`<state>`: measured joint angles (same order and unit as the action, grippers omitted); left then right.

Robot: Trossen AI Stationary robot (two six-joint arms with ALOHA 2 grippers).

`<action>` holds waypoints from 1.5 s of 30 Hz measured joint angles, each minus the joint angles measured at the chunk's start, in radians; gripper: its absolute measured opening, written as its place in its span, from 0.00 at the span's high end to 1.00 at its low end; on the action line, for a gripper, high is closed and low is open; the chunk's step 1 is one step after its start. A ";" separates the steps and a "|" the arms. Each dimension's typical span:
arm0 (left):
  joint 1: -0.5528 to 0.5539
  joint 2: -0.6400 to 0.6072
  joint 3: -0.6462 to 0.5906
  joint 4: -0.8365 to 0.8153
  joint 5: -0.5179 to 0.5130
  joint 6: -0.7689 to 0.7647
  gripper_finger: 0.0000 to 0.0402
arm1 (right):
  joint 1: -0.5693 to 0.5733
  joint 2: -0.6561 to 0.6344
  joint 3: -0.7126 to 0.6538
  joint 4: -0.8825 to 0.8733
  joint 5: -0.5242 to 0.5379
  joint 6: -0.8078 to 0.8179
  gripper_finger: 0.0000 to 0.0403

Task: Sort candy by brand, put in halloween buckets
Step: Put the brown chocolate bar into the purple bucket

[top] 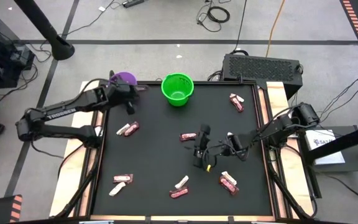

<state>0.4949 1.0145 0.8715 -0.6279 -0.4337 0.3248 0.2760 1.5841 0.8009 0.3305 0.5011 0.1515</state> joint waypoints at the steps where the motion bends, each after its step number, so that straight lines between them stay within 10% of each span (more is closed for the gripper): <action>1: 0.036 0.007 0.000 -0.004 -0.007 0.011 1.00 | -0.005 0.000 0.000 0.000 0.000 0.004 0.59; 15: 0.371 0.131 0.000 -0.052 0.016 0.048 1.00 | -0.050 0.000 0.000 -0.040 -0.005 -0.006 0.59; 31: 0.323 0.146 0.005 -0.176 -0.045 0.021 0.69 | -0.052 0.000 0.000 -0.043 -0.005 0.024 0.59; 45: 0.169 0.144 0.204 -0.465 0.034 -0.186 0.67 | -0.068 0.000 0.000 -0.043 -0.004 0.020 0.59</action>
<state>0.6644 1.1582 1.0756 -1.0932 -0.3998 0.1383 0.2085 1.5841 0.8009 0.2874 0.4969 0.1718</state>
